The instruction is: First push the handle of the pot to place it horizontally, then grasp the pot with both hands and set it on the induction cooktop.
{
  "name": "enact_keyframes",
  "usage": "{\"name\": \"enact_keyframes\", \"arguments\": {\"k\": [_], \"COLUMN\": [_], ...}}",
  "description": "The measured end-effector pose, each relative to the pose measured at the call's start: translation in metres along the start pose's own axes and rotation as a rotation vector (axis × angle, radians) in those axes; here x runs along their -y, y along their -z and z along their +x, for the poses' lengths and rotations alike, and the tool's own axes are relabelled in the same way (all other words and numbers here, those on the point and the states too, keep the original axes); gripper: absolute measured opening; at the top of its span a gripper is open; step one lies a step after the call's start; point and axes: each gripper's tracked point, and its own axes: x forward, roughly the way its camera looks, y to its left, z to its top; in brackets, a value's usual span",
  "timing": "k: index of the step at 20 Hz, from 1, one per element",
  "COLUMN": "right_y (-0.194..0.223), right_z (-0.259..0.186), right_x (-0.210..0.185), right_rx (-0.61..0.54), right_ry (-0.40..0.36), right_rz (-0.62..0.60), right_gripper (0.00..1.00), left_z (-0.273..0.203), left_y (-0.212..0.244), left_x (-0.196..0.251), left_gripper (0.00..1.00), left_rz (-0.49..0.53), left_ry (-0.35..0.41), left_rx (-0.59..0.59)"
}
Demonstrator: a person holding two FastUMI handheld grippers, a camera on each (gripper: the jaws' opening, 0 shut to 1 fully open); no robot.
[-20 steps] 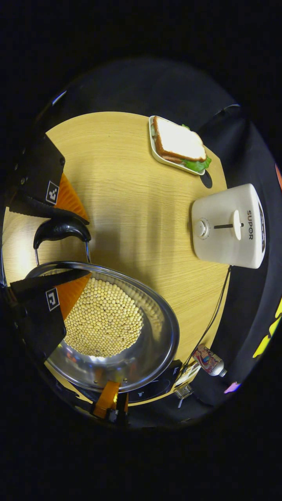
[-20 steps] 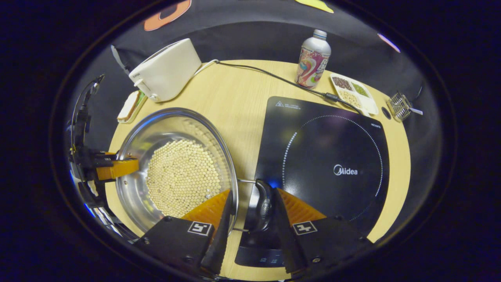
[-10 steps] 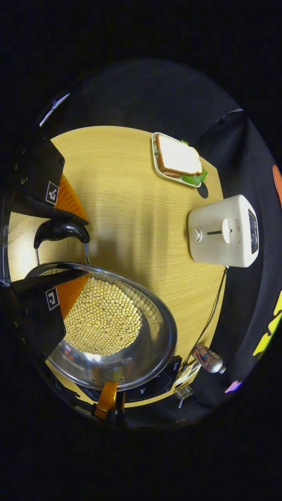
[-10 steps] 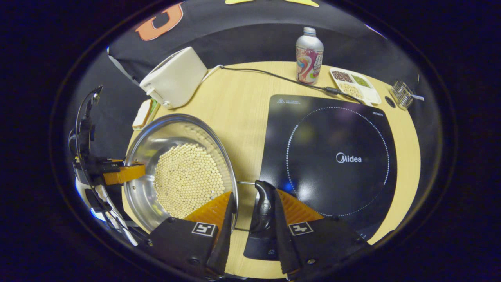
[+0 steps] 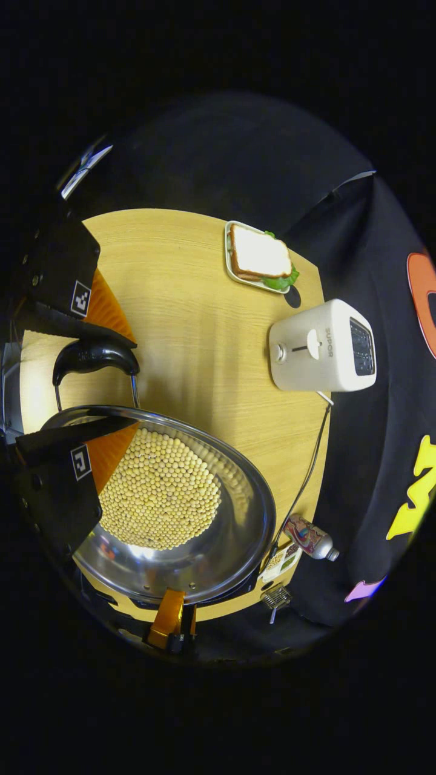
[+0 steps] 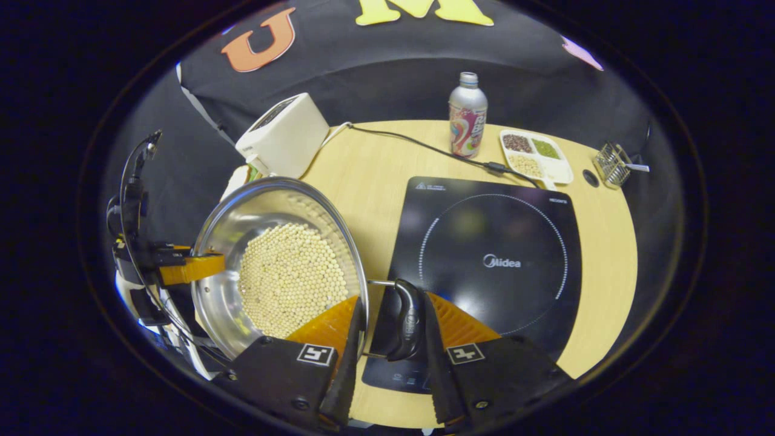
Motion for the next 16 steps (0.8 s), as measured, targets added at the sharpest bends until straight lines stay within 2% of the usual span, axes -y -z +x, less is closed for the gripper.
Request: {"name": "enact_keyframes", "arguments": {"k": [1, 3, 4, 5, 15, 16], "right_y": [0.0, -0.002, -0.002, -0.003, -0.001, -0.001], "right_z": [-0.006, -0.017, -0.023, -0.028, -0.064, -0.066], "right_x": [0.008, 0.022, 0.031, 0.04, 0.121, 0.13], "right_rx": [0.001, 0.008, 0.015, 0.024, 0.053, 0.052], "right_ry": [0.004, 0.009, 0.014, 0.02, 0.066, 0.07], "right_rz": [0.005, 0.011, 0.012, 0.018, 0.07, 0.073], "right_gripper": [0.54, 0.51, 0.54, 0.51, 0.51, 0.51], "left_z": [-0.002, -0.007, -0.008, -0.009, -0.01, -0.009], "left_y": [-0.002, -0.008, -0.011, -0.013, -0.033, -0.034], "left_x": [0.008, 0.025, 0.033, 0.042, 0.133, 0.14], "left_gripper": [0.61, 0.61, 0.57, 0.61, 0.62, 0.7], "left_rz": [0.002, 0.012, 0.016, 0.019, 0.061, 0.06], "left_ry": [0.003, 0.011, 0.016, 0.021, 0.056, 0.06], "left_rx": [0.0, 0.011, 0.014, 0.021, 0.041, 0.037]}}
